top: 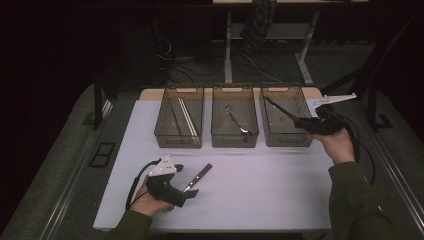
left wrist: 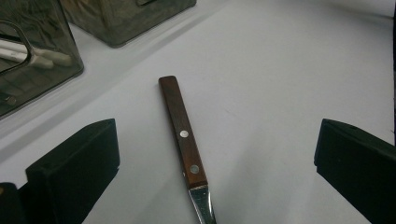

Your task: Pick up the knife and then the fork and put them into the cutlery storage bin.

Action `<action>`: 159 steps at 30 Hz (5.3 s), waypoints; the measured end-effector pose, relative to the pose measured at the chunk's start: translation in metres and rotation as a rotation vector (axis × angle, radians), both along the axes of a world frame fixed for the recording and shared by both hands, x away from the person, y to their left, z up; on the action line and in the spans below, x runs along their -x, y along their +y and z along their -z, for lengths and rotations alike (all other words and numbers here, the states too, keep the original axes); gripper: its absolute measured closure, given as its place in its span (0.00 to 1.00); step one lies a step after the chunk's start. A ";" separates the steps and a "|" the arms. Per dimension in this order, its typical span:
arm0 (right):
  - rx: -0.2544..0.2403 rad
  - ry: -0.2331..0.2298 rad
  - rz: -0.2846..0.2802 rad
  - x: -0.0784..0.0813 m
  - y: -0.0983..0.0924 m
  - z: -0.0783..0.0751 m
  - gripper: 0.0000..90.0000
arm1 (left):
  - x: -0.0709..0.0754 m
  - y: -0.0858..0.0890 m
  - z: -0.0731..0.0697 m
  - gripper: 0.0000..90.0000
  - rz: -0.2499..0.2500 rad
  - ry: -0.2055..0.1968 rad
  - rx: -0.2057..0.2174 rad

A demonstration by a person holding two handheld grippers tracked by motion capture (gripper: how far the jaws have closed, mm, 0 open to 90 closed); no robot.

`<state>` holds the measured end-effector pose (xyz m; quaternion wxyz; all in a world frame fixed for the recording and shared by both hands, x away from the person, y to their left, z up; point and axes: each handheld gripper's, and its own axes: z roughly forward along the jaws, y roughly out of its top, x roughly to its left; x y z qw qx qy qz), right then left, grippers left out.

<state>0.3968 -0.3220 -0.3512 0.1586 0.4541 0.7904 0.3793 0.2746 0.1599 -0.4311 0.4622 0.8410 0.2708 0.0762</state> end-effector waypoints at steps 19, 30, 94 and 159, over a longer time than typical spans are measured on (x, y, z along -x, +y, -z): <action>0.086 0.130 0.133 -0.057 0.004 0.036 0.83 | 0.000 0.001 -0.001 0.00 0.003 0.006 0.025; 0.067 0.087 0.138 -0.059 0.009 0.038 0.66 | 0.000 0.001 -0.001 0.00 0.007 0.004 0.024; -0.049 -0.135 -0.188 0.144 0.039 0.090 0.14 | -0.010 -0.012 0.012 0.80 -0.068 0.144 -0.187; 0.041 0.030 -0.774 0.101 0.135 0.050 0.26 | -0.029 -0.105 -0.049 0.85 0.527 0.094 -0.191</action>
